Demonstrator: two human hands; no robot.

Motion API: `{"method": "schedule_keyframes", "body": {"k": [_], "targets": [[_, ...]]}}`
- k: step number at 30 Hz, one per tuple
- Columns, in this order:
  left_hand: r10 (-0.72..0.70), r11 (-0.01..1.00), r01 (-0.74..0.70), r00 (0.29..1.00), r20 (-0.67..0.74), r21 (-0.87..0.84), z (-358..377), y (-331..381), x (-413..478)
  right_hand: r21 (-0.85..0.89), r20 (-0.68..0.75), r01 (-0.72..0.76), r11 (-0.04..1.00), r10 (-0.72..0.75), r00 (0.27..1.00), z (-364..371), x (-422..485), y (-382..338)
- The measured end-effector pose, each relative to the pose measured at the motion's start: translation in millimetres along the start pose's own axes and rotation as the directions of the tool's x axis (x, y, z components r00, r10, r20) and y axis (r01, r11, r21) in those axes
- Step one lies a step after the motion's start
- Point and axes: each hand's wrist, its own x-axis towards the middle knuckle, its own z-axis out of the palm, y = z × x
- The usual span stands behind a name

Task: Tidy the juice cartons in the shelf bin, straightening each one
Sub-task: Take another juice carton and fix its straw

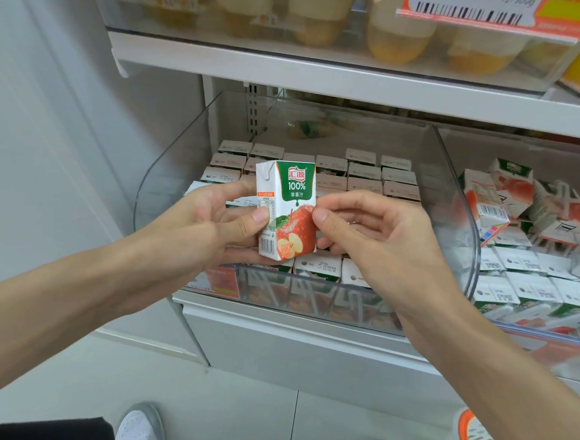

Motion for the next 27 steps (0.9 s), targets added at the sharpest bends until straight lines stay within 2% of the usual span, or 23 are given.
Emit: {"method": "schedule_keyframes", "body": {"k": [6,11,14,20,27], "targets": [[0.015,1.000,-0.016,1.000,0.019,0.026,-0.6,0.5,0.2,-0.070,0.102,-0.042,0.997,0.049,0.994,3.6,-5.3,-5.1],[0.017,1.000,-0.017,1.000,-0.010,-0.001,-0.5,0.6,0.3,-0.064,0.073,-0.068,0.996,0.073,0.995,3.3,-4.4,-4.3],[0.022,0.999,-0.024,0.999,-0.049,-0.043,-2.1,1.7,0.5,0.003,0.052,-0.078,0.997,0.078,0.996,1.1,-3.7,-3.8],[0.018,0.999,-0.021,0.996,-0.084,-0.028,-6.9,0.2,2.1,0.038,0.104,-0.043,0.998,0.038,0.994,5.3,-5.6,-1.8],[-0.002,0.999,0.001,1.000,-0.030,-0.043,-4.0,1.9,0.9,0.007,0.097,0.023,1.000,-0.024,0.995,3.6,-5.5,-2.4]]}}
